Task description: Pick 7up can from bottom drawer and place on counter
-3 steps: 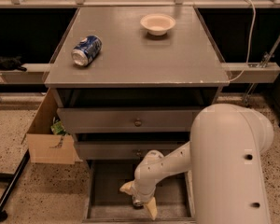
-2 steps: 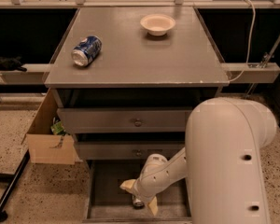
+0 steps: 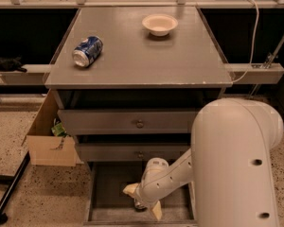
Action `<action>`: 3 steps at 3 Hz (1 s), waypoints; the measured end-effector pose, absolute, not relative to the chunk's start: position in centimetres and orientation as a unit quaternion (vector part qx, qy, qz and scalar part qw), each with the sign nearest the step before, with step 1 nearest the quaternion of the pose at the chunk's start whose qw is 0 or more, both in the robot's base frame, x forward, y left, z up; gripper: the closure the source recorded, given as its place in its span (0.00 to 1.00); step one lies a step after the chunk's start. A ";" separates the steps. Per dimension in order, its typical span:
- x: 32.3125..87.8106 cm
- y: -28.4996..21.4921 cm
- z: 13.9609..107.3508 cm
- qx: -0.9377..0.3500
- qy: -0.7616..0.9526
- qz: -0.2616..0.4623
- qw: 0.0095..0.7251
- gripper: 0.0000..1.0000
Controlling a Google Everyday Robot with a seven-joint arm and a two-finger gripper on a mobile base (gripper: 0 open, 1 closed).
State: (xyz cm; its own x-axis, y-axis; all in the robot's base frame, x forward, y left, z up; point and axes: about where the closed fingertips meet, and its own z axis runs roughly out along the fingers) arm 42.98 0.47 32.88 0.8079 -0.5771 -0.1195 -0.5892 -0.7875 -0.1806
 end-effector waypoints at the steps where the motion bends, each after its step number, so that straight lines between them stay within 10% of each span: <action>1: 45.1 1.7 31.3 -0.948 0.310 -0.007 0.072 0.00; 3: 48.9 5.1 28.2 -0.944 0.315 -0.080 0.059 0.00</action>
Offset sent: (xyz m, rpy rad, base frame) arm 0.0611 0.0548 -0.0445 -0.1824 -0.1923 -0.0285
